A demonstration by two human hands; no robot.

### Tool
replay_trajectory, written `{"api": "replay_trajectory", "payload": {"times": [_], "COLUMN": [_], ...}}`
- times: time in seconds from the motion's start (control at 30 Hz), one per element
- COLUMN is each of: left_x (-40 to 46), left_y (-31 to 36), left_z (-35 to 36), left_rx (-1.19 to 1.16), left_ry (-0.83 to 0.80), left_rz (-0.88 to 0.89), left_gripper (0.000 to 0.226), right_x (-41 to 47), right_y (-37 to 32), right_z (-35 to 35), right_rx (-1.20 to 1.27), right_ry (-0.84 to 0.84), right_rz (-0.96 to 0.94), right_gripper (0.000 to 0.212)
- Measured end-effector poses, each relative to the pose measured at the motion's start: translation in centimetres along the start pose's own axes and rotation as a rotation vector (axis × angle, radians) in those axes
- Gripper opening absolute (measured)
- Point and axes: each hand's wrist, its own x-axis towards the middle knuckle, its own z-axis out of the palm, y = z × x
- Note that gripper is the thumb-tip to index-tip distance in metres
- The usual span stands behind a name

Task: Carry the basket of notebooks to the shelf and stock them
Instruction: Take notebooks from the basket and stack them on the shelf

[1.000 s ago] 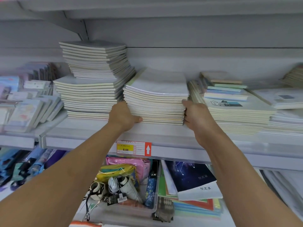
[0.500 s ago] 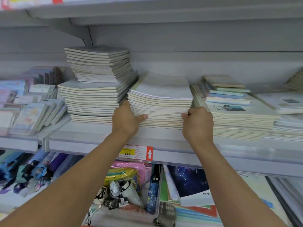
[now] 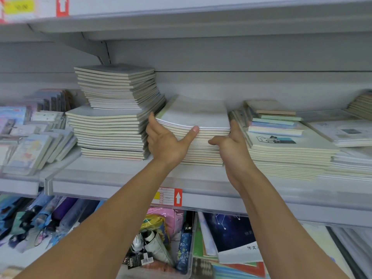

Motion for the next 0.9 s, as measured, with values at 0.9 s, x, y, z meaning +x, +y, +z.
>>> {"api": "replay_trajectory", "payload": {"times": [0.9], "left_x": [0.8], "left_y": [-2.7], "left_z": [-2.4], "left_rx": [0.338], "left_ry": [-0.092], "left_rz": [-0.148], "left_gripper": [0.078], "right_x": [-1.0], "right_y": [-0.4], "right_z": [-0.7], "right_rx": [0.005], "right_ry": [-0.023], "right_rz": [0.375], "right_gripper": [0.053]}}
